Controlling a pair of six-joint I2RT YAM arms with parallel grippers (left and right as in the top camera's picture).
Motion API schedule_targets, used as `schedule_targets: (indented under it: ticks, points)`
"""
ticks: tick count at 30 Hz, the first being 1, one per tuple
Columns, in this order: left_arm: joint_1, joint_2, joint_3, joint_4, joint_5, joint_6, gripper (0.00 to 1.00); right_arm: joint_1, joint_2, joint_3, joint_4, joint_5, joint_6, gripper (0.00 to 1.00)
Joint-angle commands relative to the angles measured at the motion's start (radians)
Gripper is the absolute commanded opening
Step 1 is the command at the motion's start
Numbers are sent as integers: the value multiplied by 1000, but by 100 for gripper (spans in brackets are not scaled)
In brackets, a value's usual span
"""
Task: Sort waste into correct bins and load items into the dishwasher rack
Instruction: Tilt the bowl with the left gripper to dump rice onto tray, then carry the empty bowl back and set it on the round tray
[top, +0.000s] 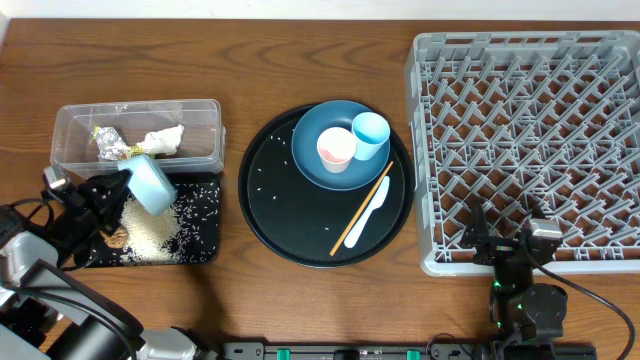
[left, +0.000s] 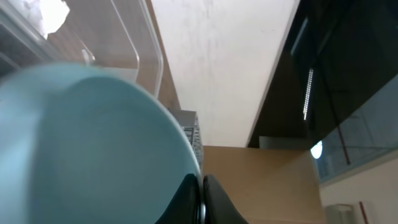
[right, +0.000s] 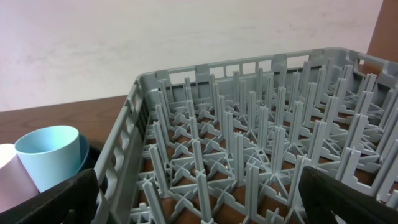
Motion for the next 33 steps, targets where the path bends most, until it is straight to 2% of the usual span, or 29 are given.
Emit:
schedule_targets:
  ticks: [1,5,28,33]
  points:
    - [-5,-24,6,-4,29,-1,6,8,0,-2,-3,10,-11,99]
    - [-4,-24,6,7,-66,4,6,8,0,-2,-3,10,-11,99]
    - [-4,-47,7,34,-29,2,6,8,0,-2,-3,10,-11,99]
    - [-24,-126,33,34,-135,-59,6,8,0,-2,-3,10,-11,99]
